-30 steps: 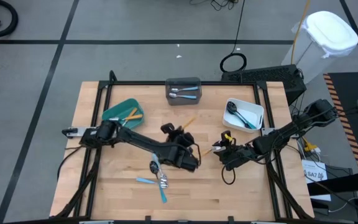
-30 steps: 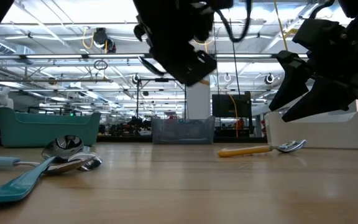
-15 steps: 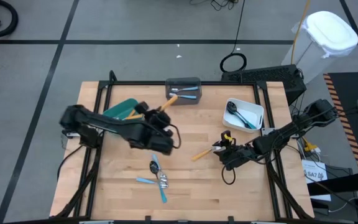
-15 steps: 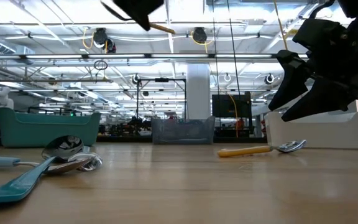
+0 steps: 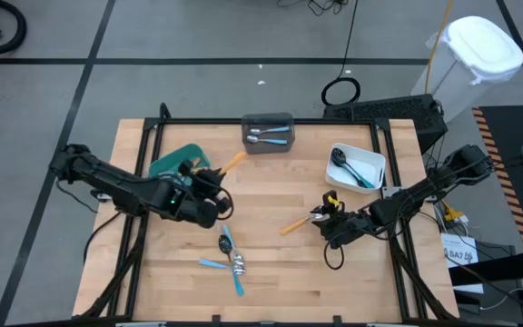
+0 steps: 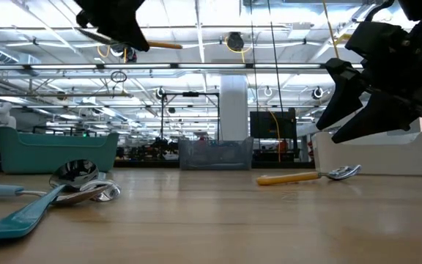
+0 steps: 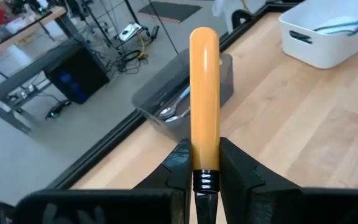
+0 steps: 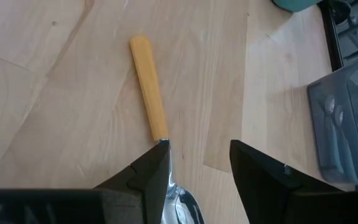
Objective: Sort silverware by color (type)
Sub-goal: Put the yellow spoon into the green bin
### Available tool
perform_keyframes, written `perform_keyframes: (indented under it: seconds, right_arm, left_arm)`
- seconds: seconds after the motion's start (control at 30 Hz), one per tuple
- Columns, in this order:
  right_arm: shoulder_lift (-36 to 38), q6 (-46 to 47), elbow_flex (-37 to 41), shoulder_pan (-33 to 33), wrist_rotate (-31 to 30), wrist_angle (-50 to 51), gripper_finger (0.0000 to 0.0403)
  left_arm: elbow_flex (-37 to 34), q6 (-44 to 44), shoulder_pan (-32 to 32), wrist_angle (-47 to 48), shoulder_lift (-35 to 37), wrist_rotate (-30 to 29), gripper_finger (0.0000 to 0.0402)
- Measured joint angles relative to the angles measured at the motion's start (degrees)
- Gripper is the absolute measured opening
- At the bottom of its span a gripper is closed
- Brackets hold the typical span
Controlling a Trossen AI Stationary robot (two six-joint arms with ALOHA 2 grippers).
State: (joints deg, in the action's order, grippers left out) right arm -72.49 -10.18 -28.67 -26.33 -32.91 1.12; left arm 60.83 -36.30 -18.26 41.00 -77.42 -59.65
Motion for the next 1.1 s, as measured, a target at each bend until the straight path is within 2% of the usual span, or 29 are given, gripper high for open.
perform_keyframes:
  seconds: [0.17, 0.33, 0.47, 0.57, 0.77, 0.97, 1.1]
  right_arm:
    - [-0.02, -1.59, -0.04, 0.0, 0.0, -0.85, 0.0164]
    - [-0.02, -2.53, -0.04, 0.0, -0.02, -1.78, 0.0164]
    - [-0.02, -2.76, -0.07, 0.0, -0.02, -2.18, 0.0164]
    - [-0.02, -2.99, -0.07, 0.0, -0.02, -2.18, 0.0164]
    - [-0.04, -4.08, -0.07, 0.0, -0.02, -3.38, 0.0164]
    - [-0.04, -4.24, -0.07, 0.0, -0.01, -3.51, 0.0164]
    - [-0.04, -4.26, -0.07, 0.0, -0.02, -3.49, 0.0164]
  left_arm:
    - [-3.26, -3.58, 1.02, 2.47, 2.06, -1.2, 0.005]
    - [-9.33, -13.89, 2.86, 10.44, 4.9, -0.88, 0.005]
    - [-15.95, -20.4, 3.21, 12.1, 8.91, 2.21, 0.005]
    - [-19.71, -23.2, 3.25, 12.11, 11.74, 7.05, 0.005]
    - [-21.47, -22.05, 3.88, 13.08, 13.08, 12.14, 0.005]
    - [-21.52, -22.63, 9.47, 19.46, 12.86, 16.9, 0.005]
    - [-21.52, -20.79, 12.25, 18.78, 12.82, 18.15, 0.005]
